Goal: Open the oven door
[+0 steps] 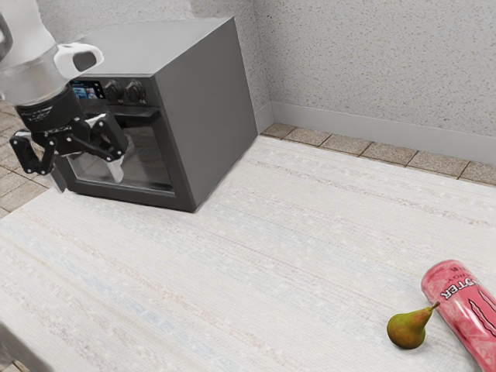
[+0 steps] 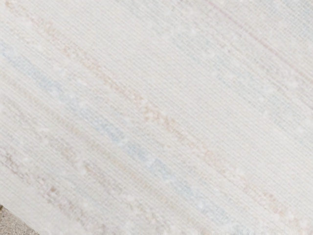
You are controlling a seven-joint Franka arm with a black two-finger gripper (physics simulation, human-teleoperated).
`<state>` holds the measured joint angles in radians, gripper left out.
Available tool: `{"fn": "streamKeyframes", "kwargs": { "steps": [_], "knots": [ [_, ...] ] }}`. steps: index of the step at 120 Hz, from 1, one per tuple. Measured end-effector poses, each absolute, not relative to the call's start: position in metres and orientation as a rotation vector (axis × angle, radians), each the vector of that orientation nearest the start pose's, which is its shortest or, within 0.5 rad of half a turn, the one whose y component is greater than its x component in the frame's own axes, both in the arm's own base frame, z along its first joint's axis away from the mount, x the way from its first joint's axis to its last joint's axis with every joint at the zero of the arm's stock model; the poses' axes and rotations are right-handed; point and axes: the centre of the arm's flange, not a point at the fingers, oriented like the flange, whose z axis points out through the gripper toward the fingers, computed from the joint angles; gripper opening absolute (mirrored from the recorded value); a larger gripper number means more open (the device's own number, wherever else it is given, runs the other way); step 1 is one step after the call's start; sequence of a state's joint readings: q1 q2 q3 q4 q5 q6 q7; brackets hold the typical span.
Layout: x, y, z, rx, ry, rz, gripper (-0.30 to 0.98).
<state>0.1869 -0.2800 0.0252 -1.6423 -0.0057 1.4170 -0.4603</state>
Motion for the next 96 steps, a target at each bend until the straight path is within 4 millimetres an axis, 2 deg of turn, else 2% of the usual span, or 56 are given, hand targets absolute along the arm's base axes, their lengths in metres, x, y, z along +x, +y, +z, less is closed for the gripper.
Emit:
{"fn": "streamKeyframes", "kwargs": {
  "steps": [8, 12, 18, 24, 29, 37, 48, 55, 70, 81, 96],
  "knots": [
    [0.428, 0.096, 0.710, -2.950, -1.083, -0.052, 0.69],
    [0.411, 0.105, 0.705, -2.923, -1.141, -0.042, 0.68],
    [0.386, 0.139, 0.700, -2.855, -1.290, -0.045, 0.69],
    [0.381, 0.191, 0.684, -2.757, -1.471, -0.062, 0.68],
    [0.384, 0.226, 0.678, -2.701, -1.584, -0.150, 0.69],
    [0.393, 0.269, 0.676, -2.627, -1.768, -0.329, 0.69],
    [0.408, 0.304, 0.675, -2.528, -1.969, -0.534, 0.69],
    [0.429, 0.326, 0.680, -2.462, -2.090, -0.660, 0.69],
    [0.443, 0.366, 0.686, -2.293, -2.341, -0.865, 0.69],
    [0.444, 0.384, 0.688, -2.169, -2.455, -0.961, 0.69],
    [0.457, 0.406, 0.667, -2.026, -2.579, -1.004, 0.69]
  ]
}}
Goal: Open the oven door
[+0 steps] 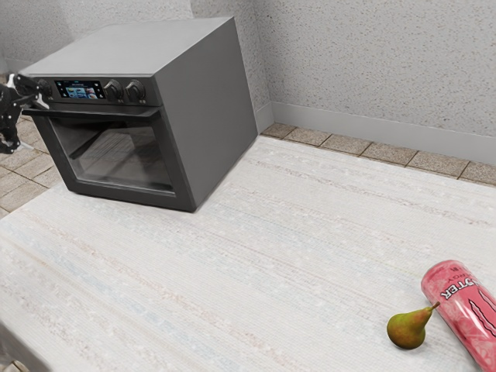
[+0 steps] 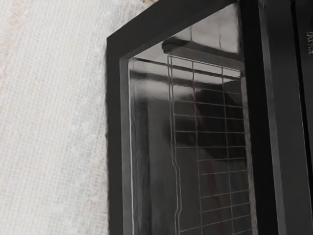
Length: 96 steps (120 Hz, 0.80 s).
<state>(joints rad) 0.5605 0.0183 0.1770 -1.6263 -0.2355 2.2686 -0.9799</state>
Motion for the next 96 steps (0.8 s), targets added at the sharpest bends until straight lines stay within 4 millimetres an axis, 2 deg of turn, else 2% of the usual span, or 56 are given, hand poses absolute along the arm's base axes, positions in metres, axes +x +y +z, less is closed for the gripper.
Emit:
{"fn": "streamKeyframes", "kwargs": {
  "steps": [12, 26, 36, 58, 80, 96],
  "knots": [
    [0.471, 0.414, 0.663, 1.603, 2.172, 0.870, 0.69],
    [0.495, 0.400, 0.656, 1.561, 2.161, 0.872, 0.68],
    [0.507, 0.397, 0.656, 1.525, 2.162, 0.880, 0.68],
    [0.507, 0.401, 0.653, 1.432, 2.193, 0.873, 0.68],
    [0.521, 0.396, 0.641, 1.396, 2.205, 0.845, 0.68],
    [0.523, 0.396, 0.638, 1.364, 2.216, 0.840, 0.68]
  ]
}}
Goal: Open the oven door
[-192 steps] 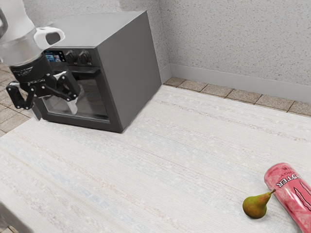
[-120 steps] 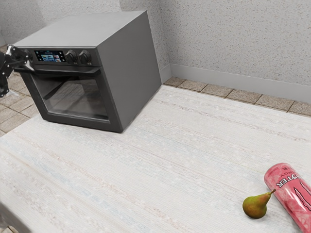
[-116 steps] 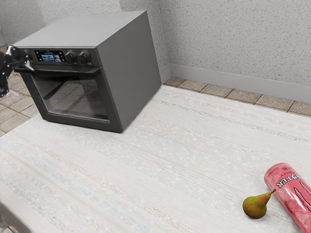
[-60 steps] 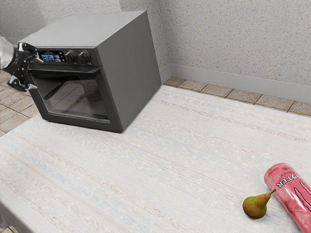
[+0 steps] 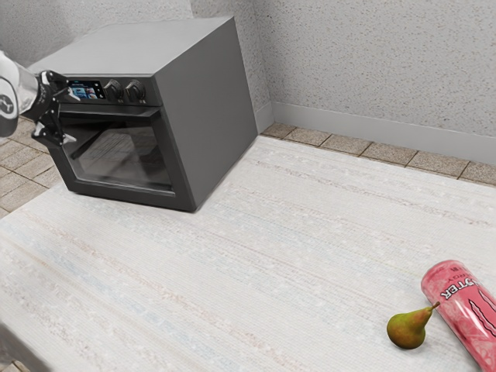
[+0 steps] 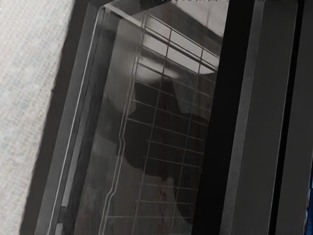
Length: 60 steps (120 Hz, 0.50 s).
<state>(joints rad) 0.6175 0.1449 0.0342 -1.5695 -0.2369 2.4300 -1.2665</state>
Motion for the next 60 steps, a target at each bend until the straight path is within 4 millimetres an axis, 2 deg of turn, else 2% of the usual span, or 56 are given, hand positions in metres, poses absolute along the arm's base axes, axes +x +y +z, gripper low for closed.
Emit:
{"fn": "streamKeyframes", "kwargs": {
  "steps": [60],
  "knots": [
    [0.533, 0.404, 0.607, 1.290, 2.267, 0.801, 0.68]
  ]
}}
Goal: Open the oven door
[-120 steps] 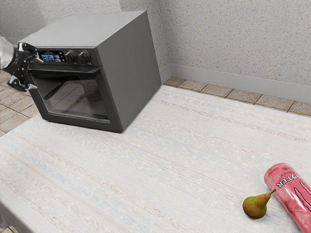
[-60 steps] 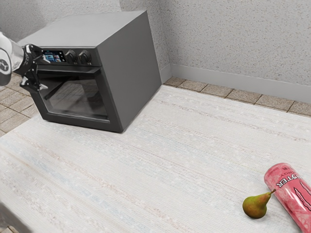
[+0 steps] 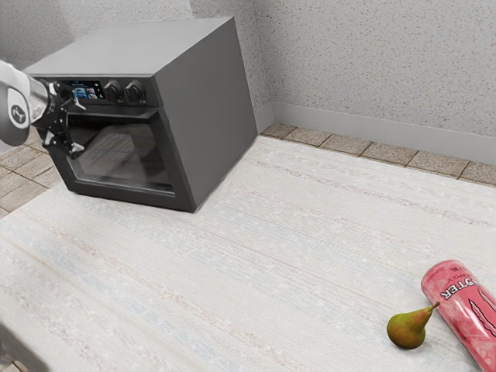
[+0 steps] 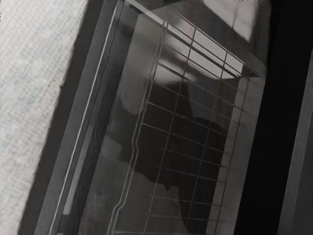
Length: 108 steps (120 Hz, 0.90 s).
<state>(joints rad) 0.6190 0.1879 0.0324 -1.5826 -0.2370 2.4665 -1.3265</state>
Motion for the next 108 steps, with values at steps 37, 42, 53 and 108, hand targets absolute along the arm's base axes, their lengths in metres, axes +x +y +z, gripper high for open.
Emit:
{"fn": "streamKeyframes", "kwargs": {
  "steps": [37, 42, 53, 108],
  "knots": [
    [0.460, 0.344, 0.601, 1.319, 2.304, 0.776, 0.68],
    [0.447, 0.330, 0.590, 1.308, 2.313, 0.759, 0.68],
    [0.414, 0.295, 0.583, 1.297, 2.327, 0.790, 0.68],
    [0.484, 0.105, 0.712, 2.192, 1.985, 0.589, 0.68]
  ]
}}
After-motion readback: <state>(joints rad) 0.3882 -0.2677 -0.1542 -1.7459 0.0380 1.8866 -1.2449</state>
